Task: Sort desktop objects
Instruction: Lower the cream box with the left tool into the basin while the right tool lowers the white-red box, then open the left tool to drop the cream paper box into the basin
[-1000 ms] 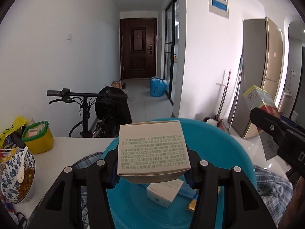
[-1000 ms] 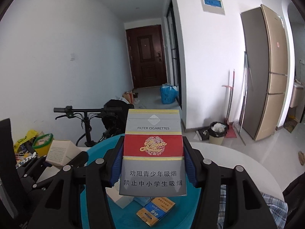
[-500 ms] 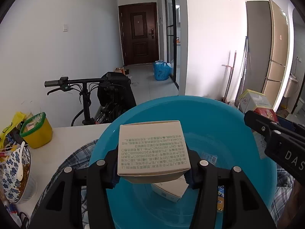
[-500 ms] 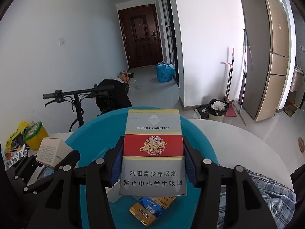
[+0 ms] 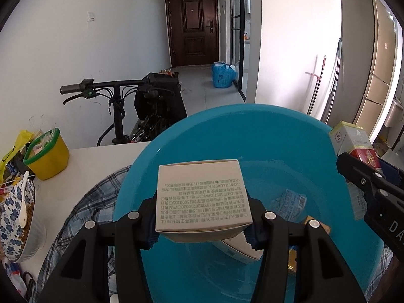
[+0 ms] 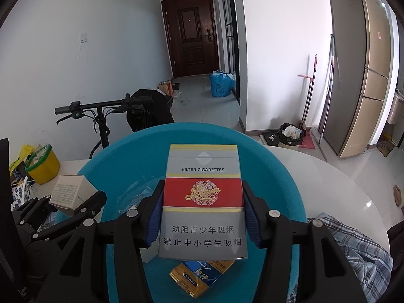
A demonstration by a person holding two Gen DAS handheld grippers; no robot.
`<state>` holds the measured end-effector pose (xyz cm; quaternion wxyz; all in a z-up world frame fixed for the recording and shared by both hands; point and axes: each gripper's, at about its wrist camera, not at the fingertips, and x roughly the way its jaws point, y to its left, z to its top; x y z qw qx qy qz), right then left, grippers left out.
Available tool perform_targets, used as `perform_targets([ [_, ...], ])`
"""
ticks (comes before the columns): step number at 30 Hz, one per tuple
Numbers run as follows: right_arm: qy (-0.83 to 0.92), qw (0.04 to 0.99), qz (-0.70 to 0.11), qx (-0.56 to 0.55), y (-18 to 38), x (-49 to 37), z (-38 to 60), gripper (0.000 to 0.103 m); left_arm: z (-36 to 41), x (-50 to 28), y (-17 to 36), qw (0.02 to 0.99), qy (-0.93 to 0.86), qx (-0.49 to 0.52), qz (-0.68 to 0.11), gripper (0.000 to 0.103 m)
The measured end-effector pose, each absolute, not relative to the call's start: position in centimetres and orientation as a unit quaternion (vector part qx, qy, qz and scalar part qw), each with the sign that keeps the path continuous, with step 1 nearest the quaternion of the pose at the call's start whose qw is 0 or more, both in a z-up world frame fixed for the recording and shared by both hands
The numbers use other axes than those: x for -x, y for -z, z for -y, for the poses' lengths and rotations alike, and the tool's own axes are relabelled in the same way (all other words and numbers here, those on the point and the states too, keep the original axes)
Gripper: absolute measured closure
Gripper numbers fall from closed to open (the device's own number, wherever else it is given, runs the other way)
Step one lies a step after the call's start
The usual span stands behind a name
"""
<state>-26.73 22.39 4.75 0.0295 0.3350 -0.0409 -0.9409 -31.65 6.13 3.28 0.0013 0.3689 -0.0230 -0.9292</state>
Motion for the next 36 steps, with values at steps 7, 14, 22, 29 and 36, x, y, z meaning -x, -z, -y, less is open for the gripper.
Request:
perform_targets([
  [7,0.938,0.03,0.035,-0.345,-4.1,27.2,-22.1,0.049,-6.0,32.2,-2.4,0.005,0.92,-0.39,0.029,0.048],
  [14,0.935,0.035,0.03,-0.351,-3.8,27.4,-21.6,0.049,-6.0,32.5,-1.9,0.007,0.912,-0.409,0.033,0.048],
  [22,0.934,0.041,0.025,-0.354,-3.6,27.6,-21.1,0.049,-6.3,32.6,-1.3,0.009,0.902,-0.431,0.041,0.048],
  [29,0.932,0.046,0.023,-0.36,-3.4,27.6,-20.8,0.049,-6.0,32.7,-1.1,0.008,0.899,-0.436,0.036,0.048],
  [36,0.93,0.051,0.019,-0.363,-3.1,27.7,-20.5,0.049,-5.9,32.9,-1.0,0.007,0.895,-0.444,0.037,0.048],
])
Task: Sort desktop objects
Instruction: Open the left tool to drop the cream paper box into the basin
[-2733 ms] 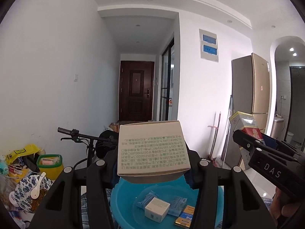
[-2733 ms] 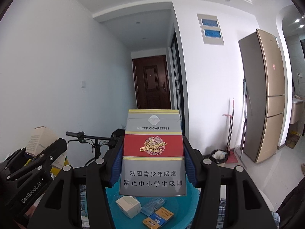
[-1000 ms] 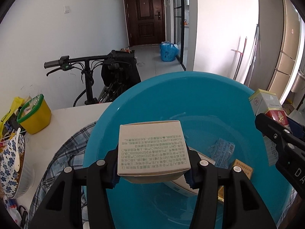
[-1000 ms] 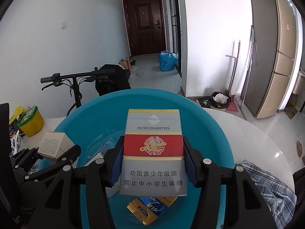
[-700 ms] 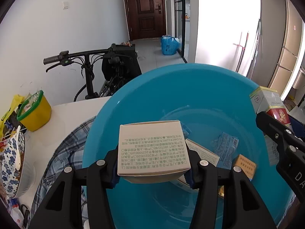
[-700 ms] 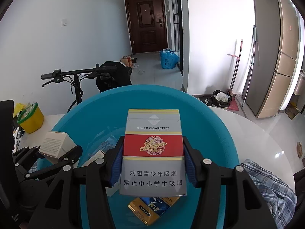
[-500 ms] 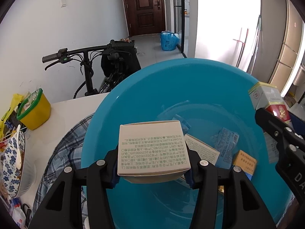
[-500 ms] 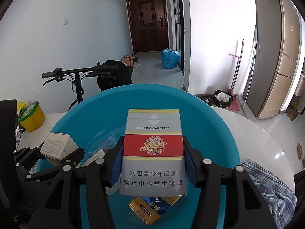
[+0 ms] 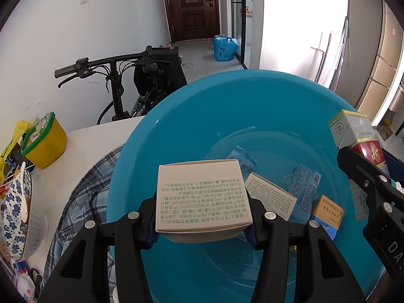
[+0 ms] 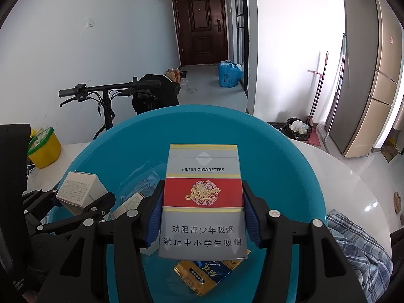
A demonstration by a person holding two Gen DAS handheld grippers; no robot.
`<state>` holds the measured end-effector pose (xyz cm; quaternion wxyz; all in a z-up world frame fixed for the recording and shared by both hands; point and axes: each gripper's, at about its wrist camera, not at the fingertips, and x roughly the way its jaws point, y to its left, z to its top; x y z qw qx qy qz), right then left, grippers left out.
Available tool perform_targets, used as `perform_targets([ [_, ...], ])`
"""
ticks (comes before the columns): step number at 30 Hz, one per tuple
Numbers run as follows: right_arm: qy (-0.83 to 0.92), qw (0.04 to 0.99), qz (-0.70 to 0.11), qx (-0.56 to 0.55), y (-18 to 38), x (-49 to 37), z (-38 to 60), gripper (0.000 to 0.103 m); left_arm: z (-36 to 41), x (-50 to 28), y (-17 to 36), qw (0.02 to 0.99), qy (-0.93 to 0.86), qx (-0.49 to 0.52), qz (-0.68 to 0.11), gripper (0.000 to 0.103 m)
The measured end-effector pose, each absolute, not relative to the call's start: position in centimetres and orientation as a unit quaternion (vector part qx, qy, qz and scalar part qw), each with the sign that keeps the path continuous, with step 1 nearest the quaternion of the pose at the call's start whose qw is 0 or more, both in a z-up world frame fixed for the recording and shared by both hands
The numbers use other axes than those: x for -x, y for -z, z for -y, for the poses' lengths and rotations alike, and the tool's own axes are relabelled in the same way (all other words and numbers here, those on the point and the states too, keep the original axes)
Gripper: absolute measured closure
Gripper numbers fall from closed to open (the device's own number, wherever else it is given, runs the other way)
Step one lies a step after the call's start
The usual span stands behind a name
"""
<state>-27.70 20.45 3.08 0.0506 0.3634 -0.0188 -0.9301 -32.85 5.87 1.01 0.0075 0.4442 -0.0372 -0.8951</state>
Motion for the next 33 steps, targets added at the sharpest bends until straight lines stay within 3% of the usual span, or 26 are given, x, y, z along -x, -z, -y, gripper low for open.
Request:
perform_targets([
  [22,0.93,0.045,0.023,-0.364,-2.8,27.7,-20.6,0.049,-6.1,32.7,-1.2,0.009,0.894,-0.447,0.039,0.048],
  [26,0.93,0.044,0.024,-0.365,-2.8,27.7,-20.6,0.049,-5.9,32.7,-1.5,0.01,0.897,-0.44,0.036,0.033],
  [31,0.928,0.041,0.028,-0.369,-2.7,27.9,-21.0,0.049,-5.9,32.2,-2.3,0.011,0.903,-0.427,0.035,0.031],
  [33,0.928,0.04,0.028,-0.369,-2.7,28.0,-21.1,0.049,-5.8,32.2,-2.5,0.015,0.905,-0.424,0.032,0.021],
])
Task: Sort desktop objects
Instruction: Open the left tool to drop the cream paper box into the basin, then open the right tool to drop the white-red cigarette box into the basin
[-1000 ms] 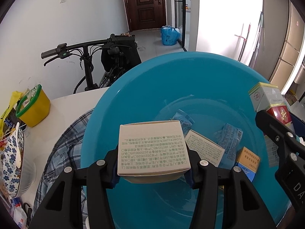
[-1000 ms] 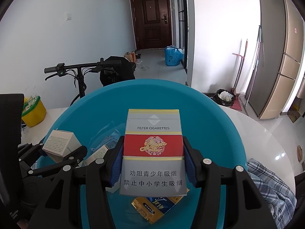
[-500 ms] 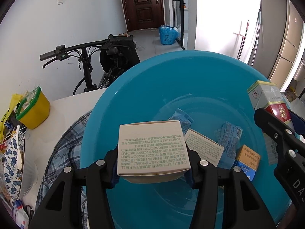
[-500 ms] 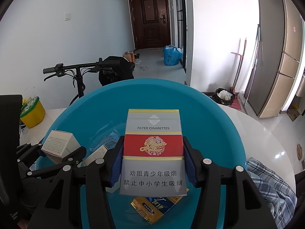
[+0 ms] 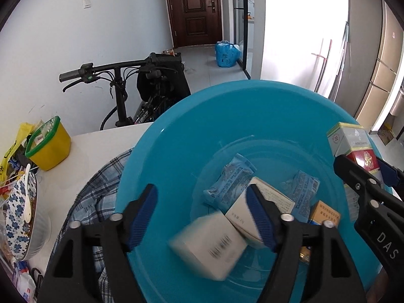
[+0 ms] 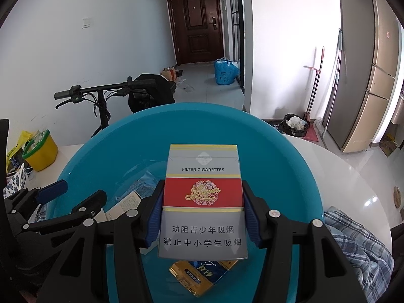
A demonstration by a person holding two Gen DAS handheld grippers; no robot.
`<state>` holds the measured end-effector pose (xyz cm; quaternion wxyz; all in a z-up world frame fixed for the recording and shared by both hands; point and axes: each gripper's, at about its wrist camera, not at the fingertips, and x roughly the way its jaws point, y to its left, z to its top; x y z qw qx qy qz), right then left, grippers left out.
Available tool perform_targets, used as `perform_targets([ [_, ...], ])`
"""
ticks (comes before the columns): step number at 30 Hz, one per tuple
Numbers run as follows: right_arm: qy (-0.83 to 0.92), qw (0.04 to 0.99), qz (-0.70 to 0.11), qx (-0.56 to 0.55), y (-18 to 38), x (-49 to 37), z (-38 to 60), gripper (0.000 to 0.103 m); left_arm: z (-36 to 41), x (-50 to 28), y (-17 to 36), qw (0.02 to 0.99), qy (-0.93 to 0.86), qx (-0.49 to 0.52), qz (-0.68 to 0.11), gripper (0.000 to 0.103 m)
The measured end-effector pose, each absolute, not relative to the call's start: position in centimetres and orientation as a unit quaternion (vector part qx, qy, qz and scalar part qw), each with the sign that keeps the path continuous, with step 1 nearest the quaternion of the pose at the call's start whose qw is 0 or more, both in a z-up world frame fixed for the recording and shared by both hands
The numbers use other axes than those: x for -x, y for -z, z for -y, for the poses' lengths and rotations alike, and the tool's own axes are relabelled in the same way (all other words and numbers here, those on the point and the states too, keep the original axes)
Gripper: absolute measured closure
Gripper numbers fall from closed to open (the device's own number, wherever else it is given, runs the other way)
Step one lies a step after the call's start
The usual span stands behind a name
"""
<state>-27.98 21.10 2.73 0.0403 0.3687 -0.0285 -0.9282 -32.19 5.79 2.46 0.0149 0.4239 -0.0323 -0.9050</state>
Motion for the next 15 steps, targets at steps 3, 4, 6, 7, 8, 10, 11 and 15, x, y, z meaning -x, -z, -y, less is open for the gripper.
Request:
perform_targets([
  [3,0.928,0.039,0.029,-0.369,-2.7,28.0,-21.3,0.049,-5.6,32.2,-2.6,0.021,0.907,-0.419,0.033,0.02],
  [4,0.928,0.04,0.03,-0.369,-2.6,28.0,-21.3,0.049,-5.5,32.2,-2.7,0.026,0.907,-0.418,0.035,0.02],
  [6,0.927,0.041,0.029,-0.372,-2.5,28.1,-21.3,0.049,-5.3,32.2,-2.8,0.035,0.908,-0.417,0.035,0.02],
  [7,0.927,0.041,0.029,-0.373,-2.5,28.1,-21.4,0.049,-5.2,32.3,-2.8,0.035,0.908,-0.417,0.033,0.02],
  [8,0.926,0.041,0.028,-0.374,-2.4,28.2,-21.3,0.049,-5.0,32.3,-2.9,0.035,0.908,-0.417,0.029,0.02],
  [10,0.926,0.042,0.026,-0.375,-2.3,28.1,-21.5,0.049,-4.7,32.3,-2.9,0.036,0.907,-0.418,0.023,0.02],
  [11,0.926,0.042,0.025,-0.375,-2.3,28.1,-21.5,0.049,-4.5,32.3,-3.0,0.036,0.907,-0.418,0.02,0.02],
  [15,0.925,0.044,0.024,-0.377,-2.2,28.0,-21.6,0.049,-4.4,32.3,-3.0,0.036,0.907,-0.418,0.017,0.02],
])
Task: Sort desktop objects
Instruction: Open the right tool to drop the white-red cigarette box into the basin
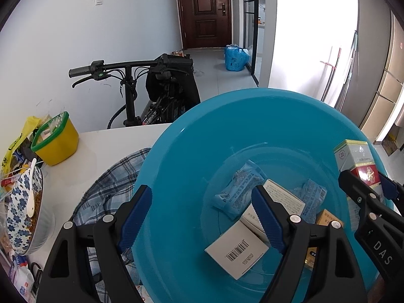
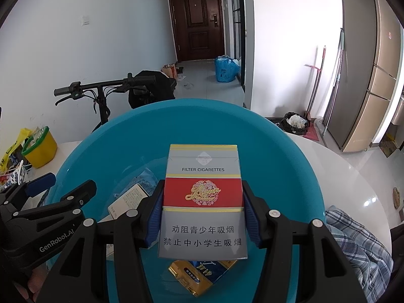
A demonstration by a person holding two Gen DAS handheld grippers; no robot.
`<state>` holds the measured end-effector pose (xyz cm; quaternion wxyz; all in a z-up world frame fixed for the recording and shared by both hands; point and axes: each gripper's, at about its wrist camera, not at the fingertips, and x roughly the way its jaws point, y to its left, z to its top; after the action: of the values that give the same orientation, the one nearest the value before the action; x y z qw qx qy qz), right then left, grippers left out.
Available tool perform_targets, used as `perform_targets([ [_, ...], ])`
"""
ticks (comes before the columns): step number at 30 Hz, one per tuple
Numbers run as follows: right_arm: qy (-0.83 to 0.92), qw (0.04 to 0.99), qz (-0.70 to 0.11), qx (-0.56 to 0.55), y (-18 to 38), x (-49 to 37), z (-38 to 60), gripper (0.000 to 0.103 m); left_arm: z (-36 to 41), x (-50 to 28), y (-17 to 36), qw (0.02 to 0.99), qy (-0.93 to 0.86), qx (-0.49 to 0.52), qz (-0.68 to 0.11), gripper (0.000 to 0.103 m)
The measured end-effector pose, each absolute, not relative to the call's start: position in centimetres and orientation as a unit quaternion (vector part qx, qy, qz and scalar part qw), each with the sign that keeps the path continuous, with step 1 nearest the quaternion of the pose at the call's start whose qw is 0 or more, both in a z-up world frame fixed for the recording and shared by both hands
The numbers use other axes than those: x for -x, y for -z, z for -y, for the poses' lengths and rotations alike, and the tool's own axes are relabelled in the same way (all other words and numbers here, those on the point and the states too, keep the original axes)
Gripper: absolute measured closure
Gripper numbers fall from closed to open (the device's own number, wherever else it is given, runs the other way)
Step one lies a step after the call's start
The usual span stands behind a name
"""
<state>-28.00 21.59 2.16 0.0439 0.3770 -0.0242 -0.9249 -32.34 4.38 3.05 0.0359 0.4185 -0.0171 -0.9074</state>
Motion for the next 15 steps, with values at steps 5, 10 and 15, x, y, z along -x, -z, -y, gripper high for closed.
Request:
perform_targets([
  [5,0.924,0.045,0.027,-0.378,-2.11,28.0,-21.76,0.049,-4.65,32.33,-2.88,0.034,0.906,-0.422,0.022,0.02],
  [10,0.923,0.045,0.033,-0.382,-2.02,28.05,-21.96,0.049,-5.1,32.31,-2.67,0.034,0.904,-0.425,0.03,0.02],
  [15,0.92,0.046,0.034,-0.388,-1.96,28.17,-21.96,0.047,-5.29,32.19,-2.74,0.03,0.905,-0.424,0.03,0.02],
])
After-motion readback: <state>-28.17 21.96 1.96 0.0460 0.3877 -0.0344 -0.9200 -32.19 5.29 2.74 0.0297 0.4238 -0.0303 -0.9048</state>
